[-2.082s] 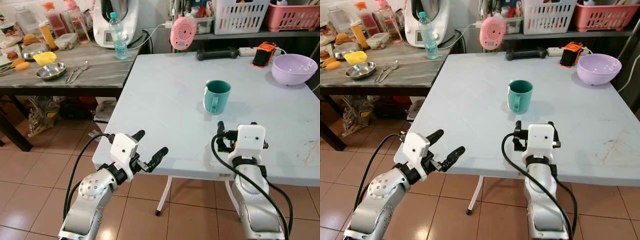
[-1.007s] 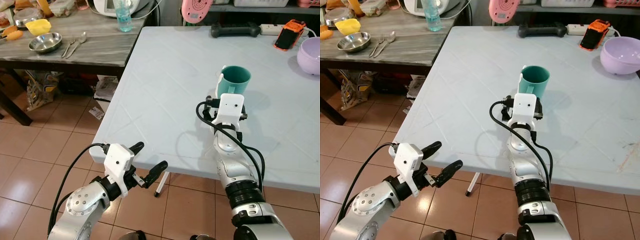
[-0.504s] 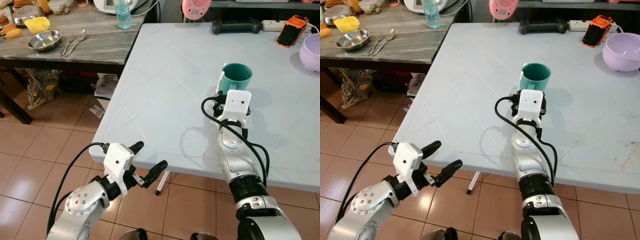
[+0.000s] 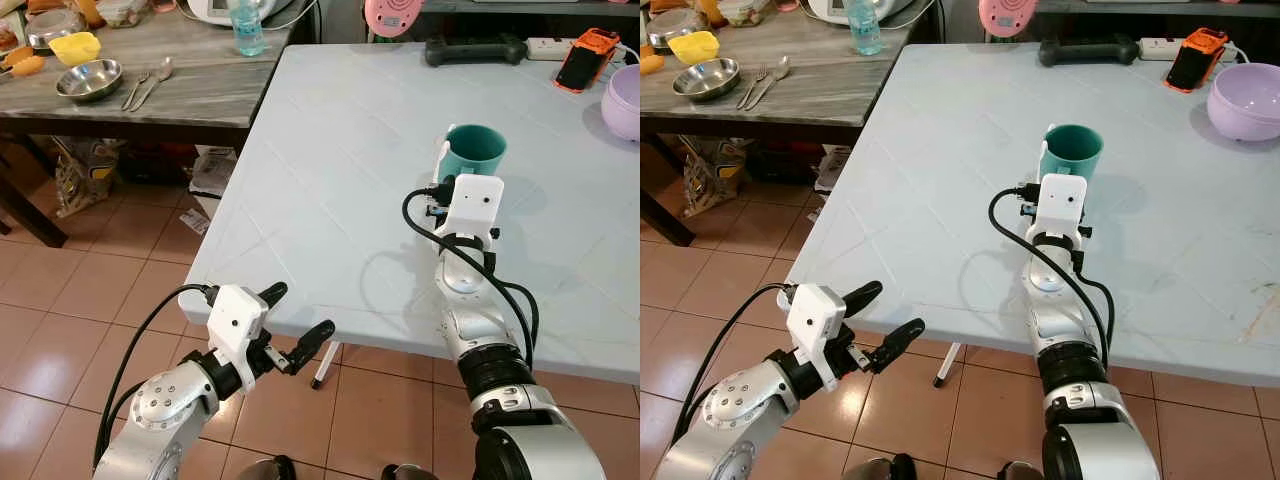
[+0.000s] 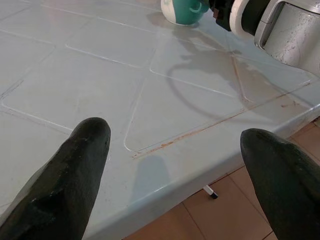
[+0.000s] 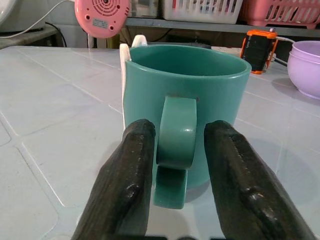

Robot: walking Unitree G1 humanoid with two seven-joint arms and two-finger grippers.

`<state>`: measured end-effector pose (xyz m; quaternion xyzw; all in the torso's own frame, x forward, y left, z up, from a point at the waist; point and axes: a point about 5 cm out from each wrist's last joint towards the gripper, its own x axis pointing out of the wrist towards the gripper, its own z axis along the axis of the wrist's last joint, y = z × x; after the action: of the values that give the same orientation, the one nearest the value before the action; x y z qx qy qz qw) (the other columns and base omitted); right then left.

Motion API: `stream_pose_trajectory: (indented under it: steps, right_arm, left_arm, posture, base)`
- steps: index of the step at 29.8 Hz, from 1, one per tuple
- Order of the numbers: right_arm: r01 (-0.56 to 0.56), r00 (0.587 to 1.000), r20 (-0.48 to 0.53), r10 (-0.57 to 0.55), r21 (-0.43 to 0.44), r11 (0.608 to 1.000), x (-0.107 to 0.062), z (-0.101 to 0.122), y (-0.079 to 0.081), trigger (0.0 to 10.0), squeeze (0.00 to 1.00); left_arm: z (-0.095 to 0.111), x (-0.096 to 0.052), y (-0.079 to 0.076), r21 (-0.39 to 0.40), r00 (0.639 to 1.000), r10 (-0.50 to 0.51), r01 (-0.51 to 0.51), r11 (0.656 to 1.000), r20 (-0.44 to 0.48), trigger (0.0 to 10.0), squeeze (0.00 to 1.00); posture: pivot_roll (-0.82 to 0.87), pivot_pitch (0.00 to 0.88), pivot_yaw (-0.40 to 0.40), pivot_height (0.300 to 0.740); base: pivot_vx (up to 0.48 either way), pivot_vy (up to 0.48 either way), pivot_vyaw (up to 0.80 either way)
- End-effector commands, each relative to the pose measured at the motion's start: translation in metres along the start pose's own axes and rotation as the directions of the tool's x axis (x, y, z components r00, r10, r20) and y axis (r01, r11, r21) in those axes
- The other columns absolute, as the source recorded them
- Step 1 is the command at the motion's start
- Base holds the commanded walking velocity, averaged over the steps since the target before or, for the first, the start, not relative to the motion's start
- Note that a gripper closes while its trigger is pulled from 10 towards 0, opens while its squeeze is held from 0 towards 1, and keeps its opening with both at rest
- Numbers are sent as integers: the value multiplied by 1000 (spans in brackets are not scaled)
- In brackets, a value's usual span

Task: Setting the table

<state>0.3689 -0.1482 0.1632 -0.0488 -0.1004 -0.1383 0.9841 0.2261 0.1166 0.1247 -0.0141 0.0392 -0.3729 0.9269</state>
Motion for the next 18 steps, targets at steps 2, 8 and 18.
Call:
stream_pose_trajectory:
  steps: [2, 8, 18]
  right_arm:
    - [-8, 1000, 12, 8, 1, 1000, 1, 3, 5, 0, 0]
    - [-7, 1000, 7, 7, -5, 1000, 2, 1, 3, 0, 0]
    - [-6, 1000, 5, 6, -14, 1000, 3, 0, 0, 0, 0]
  left_arm:
    - [0, -2, 1, 15, 1000, 6, -6, 1000, -14, 10000, 0]
    - [0, -2, 2, 18, 1000, 12, -11, 1000, -16, 10000, 0]
    - [-2, 3, 3, 22, 1000, 16, -16, 1000, -13, 10000, 0]
  posture:
    - [35, 185, 89, 740]
    - [34, 185, 89, 740]
    - [22, 158, 85, 740]
  base:
    - [0, 0, 0]
    - [0, 0, 0]
    - [0, 0, 0]
